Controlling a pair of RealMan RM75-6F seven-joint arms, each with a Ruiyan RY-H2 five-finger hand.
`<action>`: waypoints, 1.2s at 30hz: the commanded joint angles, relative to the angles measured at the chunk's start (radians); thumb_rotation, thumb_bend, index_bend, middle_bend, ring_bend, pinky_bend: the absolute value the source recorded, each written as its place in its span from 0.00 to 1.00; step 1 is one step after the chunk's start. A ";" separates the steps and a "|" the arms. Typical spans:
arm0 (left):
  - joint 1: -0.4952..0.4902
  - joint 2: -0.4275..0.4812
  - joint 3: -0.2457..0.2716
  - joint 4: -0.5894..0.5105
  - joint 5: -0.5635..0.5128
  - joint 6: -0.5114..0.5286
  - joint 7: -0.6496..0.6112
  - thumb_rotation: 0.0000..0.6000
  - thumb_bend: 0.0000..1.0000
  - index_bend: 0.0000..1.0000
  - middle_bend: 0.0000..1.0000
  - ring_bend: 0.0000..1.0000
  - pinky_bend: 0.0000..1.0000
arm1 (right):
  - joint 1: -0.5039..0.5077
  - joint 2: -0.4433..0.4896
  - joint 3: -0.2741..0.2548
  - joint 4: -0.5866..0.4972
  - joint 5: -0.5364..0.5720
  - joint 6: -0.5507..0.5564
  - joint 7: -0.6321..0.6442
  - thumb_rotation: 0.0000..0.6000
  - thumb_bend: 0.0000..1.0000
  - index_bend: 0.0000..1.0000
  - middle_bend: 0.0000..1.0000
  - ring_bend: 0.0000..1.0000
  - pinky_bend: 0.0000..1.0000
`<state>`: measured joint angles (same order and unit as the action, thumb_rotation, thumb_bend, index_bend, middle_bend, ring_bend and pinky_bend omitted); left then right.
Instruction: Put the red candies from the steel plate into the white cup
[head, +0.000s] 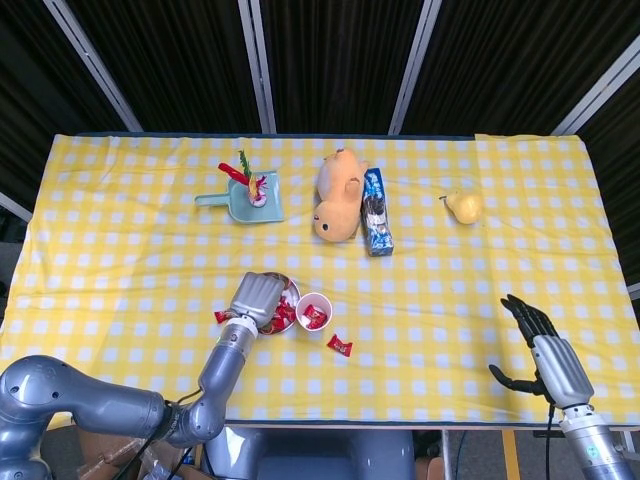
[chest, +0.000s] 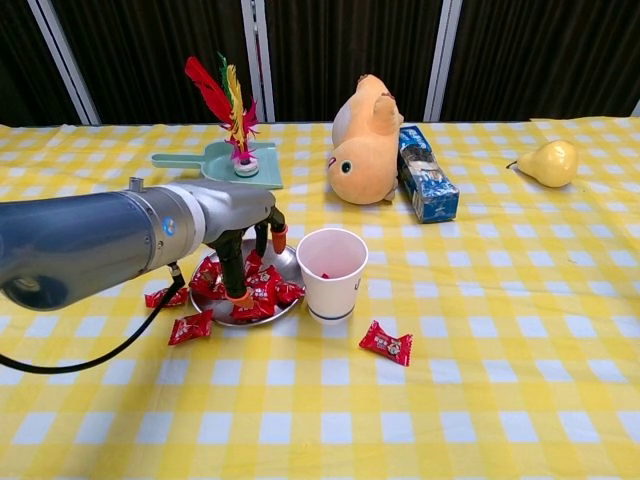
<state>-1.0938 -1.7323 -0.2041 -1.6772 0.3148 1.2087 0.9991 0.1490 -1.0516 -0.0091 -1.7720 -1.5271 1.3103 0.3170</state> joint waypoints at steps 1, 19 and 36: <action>0.001 0.000 0.002 0.001 -0.001 0.000 0.001 1.00 0.19 0.30 0.32 0.93 0.97 | 0.000 0.000 0.000 -0.001 0.001 0.000 0.000 1.00 0.33 0.00 0.00 0.00 0.00; -0.007 -0.062 0.028 0.105 -0.002 -0.013 0.030 1.00 0.25 0.43 0.44 0.93 0.97 | 0.001 0.001 0.002 -0.001 0.005 -0.003 0.007 1.00 0.33 0.00 0.00 0.00 0.00; 0.031 -0.067 0.022 0.135 0.101 0.016 -0.003 1.00 0.40 0.59 0.67 0.93 0.99 | 0.001 0.002 0.003 -0.004 0.010 -0.006 0.004 1.00 0.33 0.00 0.00 0.00 0.00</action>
<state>-1.0654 -1.8073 -0.1750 -1.5334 0.4108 1.2201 0.9974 0.1500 -1.0497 -0.0061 -1.7756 -1.5173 1.3047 0.3213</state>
